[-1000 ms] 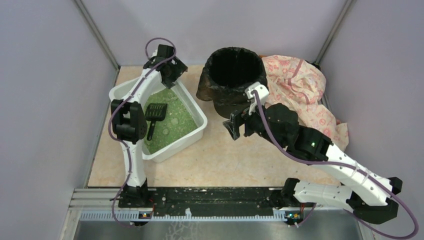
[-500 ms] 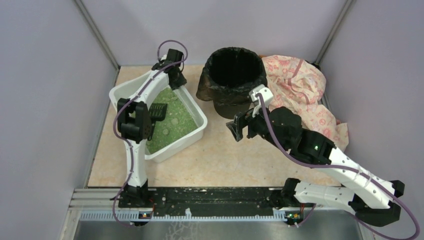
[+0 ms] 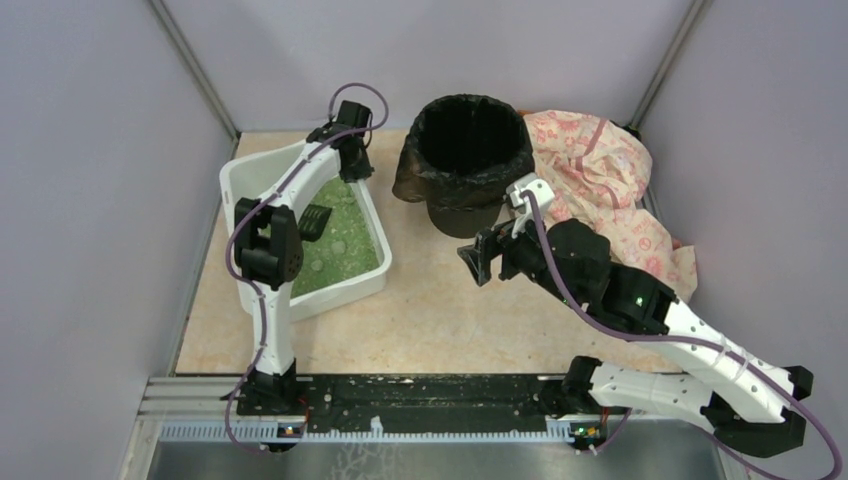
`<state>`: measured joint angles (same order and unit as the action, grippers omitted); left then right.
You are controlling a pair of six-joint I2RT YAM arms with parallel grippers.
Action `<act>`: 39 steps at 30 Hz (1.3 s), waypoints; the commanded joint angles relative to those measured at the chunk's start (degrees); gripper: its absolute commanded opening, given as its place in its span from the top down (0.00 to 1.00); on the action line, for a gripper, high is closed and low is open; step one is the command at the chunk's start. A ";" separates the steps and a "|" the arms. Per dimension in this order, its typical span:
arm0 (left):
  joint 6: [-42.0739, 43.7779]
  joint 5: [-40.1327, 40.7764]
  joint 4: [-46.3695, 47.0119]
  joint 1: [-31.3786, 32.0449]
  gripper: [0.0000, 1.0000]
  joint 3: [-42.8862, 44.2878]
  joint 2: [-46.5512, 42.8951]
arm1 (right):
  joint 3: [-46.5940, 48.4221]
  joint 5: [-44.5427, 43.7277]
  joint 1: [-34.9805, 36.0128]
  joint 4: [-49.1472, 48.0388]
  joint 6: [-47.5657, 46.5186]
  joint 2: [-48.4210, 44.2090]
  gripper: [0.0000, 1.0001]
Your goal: Clean the litter box
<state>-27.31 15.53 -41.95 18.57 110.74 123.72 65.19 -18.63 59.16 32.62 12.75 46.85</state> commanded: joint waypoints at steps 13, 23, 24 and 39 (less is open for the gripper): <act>7.66 -11.89 6.35 4.73 1.00 2.96 1.08 | 0.36 0.02 0.26 -2.30 1.14 0.17 0.18; 0.51 -13.22 6.26 5.83 0.96 12.26 7.65 | -0.27 0.78 0.31 -3.20 1.56 1.72 0.18; -0.64 -13.32 6.31 5.80 0.96 13.13 8.20 | -0.38 0.87 0.27 -3.26 1.64 1.68 0.18; -2.77 -13.89 5.09 5.71 0.01 9.55 -1.74 | -1.69 2.18 0.26 -4.92 2.63 2.81 0.18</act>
<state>-31.24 2.11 -37.67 23.44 121.54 129.99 63.42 -17.78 59.16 31.92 14.66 49.01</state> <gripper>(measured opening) 0.980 0.826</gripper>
